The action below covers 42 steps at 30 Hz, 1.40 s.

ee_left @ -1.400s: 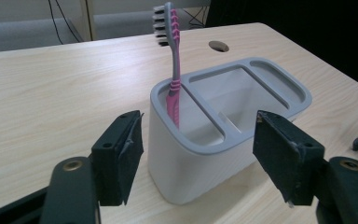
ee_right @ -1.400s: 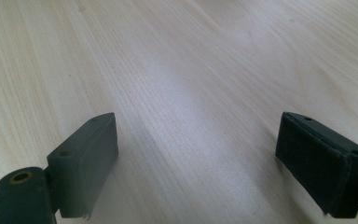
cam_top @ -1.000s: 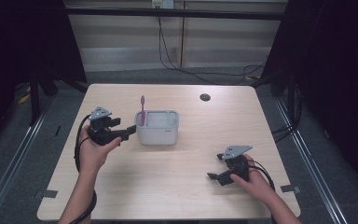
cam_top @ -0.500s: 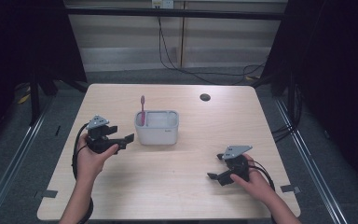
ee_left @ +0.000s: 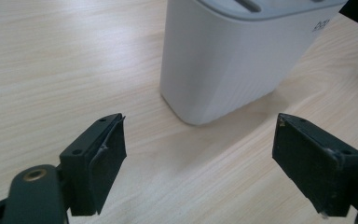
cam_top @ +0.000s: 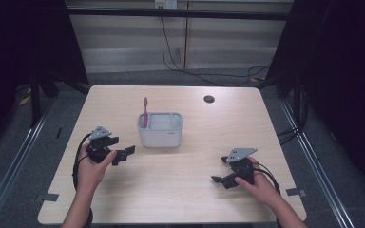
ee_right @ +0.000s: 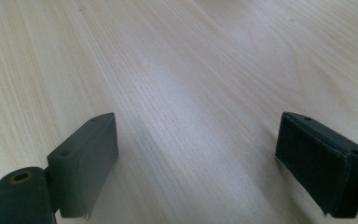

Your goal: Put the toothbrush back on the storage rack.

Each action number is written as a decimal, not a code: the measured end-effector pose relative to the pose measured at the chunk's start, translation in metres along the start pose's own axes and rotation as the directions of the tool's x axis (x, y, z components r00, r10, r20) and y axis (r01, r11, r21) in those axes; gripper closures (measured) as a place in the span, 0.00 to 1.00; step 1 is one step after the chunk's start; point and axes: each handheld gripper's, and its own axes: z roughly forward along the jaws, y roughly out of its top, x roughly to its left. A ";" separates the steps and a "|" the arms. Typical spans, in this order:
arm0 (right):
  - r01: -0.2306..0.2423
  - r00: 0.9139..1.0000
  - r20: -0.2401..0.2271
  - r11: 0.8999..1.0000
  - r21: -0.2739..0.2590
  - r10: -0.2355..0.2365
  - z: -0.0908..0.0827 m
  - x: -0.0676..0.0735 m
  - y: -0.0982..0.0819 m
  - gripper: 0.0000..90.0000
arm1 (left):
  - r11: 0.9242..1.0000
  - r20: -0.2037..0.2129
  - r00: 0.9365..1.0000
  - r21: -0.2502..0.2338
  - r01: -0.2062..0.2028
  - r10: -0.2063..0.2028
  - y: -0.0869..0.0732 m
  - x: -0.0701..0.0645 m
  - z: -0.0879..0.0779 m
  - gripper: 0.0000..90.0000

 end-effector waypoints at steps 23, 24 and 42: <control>0.000 1.000 0.000 1.000 0.000 0.000 0.000 0.000 0.000 0.14 | 0.994 -0.008 0.996 0.073 -0.084 0.085 -0.025 0.002 0.011 0.19; 0.000 1.000 0.000 1.000 0.000 0.000 0.000 0.000 0.000 0.14 | 0.992 -0.005 0.996 0.084 -0.089 0.090 -0.026 0.002 0.012 0.19; -0.001 1.000 0.000 1.000 0.001 0.001 0.000 0.000 0.000 0.14 | 0.978 -0.047 0.989 0.163 -0.131 0.140 -0.043 0.011 0.018 0.20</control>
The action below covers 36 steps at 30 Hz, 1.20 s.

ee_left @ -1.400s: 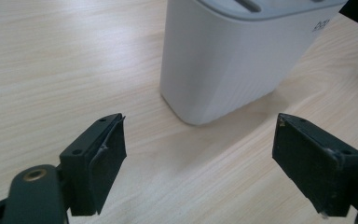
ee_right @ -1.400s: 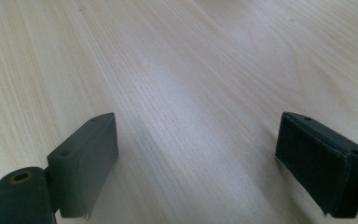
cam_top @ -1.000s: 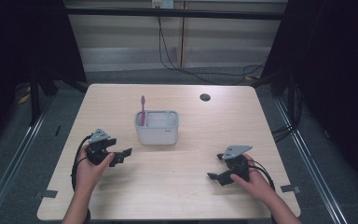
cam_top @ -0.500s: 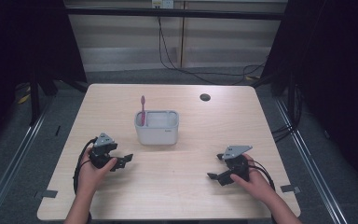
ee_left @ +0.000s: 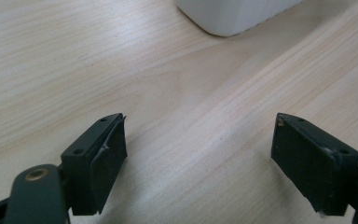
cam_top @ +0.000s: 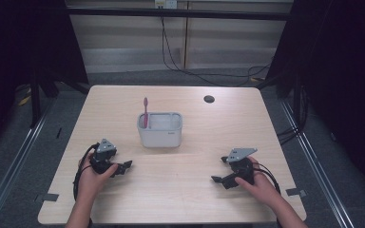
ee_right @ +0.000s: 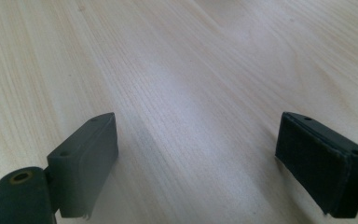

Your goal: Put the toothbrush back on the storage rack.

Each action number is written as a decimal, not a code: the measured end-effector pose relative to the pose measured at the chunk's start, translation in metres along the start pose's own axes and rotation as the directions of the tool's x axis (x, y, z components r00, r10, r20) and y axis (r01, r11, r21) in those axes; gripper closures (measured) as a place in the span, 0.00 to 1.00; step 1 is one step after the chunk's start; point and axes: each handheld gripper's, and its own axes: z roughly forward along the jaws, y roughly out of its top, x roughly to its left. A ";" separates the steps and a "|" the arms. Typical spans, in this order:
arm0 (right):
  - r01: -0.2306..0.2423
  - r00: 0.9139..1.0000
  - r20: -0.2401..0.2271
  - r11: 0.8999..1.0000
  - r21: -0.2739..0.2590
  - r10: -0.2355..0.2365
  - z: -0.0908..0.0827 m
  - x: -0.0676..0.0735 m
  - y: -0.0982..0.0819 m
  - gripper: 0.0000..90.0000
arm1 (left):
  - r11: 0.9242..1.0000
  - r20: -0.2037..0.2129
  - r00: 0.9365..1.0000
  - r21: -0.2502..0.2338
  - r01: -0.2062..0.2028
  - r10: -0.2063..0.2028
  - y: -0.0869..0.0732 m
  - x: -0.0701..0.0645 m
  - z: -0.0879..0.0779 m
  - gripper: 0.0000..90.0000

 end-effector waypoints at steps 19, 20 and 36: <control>0.001 1.000 0.000 1.000 -0.001 -0.001 0.000 0.000 0.000 0.14 | 0.999 -0.010 0.999 0.008 -0.041 0.041 -0.002 0.000 0.001 0.16; 0.001 1.000 0.000 1.000 0.000 -0.001 0.000 0.000 0.000 0.14 | 0.999 -0.010 0.999 0.008 -0.041 0.041 -0.002 0.000 0.001 0.16; 0.001 1.000 0.000 1.000 -0.001 -0.001 0.000 0.000 0.000 0.14 | 0.999 -0.016 0.999 0.008 -0.037 0.037 -0.002 0.000 0.002 0.15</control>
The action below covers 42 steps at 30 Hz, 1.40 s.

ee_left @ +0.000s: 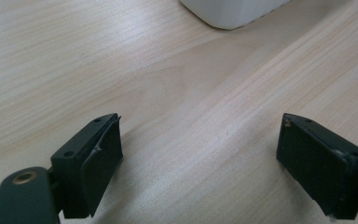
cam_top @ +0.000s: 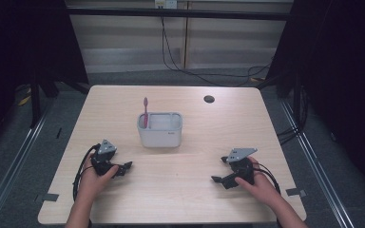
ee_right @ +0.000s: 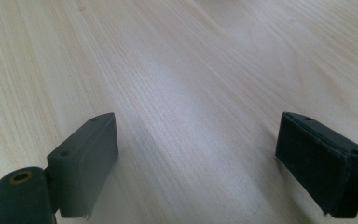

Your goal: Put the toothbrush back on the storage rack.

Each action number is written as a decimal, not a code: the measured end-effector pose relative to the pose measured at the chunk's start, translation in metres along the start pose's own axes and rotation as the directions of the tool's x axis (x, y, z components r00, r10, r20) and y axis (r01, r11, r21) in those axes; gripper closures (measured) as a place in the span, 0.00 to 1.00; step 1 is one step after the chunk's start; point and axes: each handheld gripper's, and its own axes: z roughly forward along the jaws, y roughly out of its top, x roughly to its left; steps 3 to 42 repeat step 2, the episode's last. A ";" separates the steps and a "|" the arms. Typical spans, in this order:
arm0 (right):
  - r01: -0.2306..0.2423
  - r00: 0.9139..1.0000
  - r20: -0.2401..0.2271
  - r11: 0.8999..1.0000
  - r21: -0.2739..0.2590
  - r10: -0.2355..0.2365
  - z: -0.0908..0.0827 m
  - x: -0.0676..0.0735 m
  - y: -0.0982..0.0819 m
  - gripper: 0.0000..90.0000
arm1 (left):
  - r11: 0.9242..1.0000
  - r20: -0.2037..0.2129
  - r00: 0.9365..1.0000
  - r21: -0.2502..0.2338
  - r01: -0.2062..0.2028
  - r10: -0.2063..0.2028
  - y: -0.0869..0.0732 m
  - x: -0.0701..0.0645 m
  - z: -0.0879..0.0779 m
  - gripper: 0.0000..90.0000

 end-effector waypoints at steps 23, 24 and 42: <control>0.000 1.000 0.000 1.000 0.000 0.000 0.000 0.000 0.000 0.14 | 1.000 0.004 1.000 0.003 -0.001 0.001 0.000 0.000 0.000 0.15; 0.000 1.000 0.000 1.000 0.000 0.000 0.000 0.000 0.000 0.14 | 1.000 0.004 1.000 0.003 -0.001 0.001 0.000 0.000 0.000 0.15; 0.000 1.000 0.000 1.000 0.000 0.000 0.000 0.000 0.000 0.14 | 1.000 0.004 1.000 0.003 -0.001 0.001 0.000 0.000 0.000 0.15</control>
